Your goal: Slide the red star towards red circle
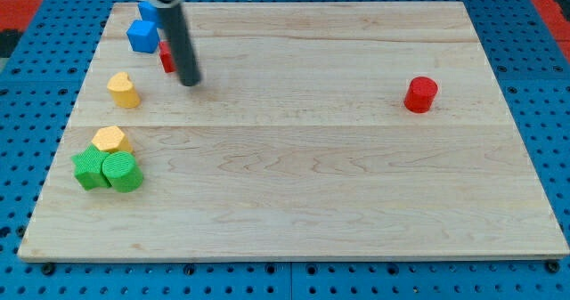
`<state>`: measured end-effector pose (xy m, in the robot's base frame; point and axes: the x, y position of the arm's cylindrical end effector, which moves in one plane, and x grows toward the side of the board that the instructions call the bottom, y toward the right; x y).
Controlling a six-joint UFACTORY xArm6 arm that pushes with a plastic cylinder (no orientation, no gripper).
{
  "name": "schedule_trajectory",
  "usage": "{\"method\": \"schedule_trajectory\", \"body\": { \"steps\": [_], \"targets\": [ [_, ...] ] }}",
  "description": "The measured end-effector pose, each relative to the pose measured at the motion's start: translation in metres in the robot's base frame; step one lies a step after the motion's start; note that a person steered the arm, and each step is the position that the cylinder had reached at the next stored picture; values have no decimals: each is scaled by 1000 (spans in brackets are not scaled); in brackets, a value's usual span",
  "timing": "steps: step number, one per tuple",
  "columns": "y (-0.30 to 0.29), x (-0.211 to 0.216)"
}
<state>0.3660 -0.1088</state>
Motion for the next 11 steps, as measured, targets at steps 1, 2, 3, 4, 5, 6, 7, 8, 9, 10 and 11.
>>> {"method": "schedule_trajectory", "body": {
  "steps": [1,2,3,4,5,6,7,8,9,10,11],
  "targets": [
    [-1,-4],
    [-51,-9],
    [-102,-16],
    [-85,-48],
    [6,-50],
    [88,-44],
    [46,-47],
    [0,-76],
    [33,-92],
    [61,-98],
    [143,-56]
  ]
}}
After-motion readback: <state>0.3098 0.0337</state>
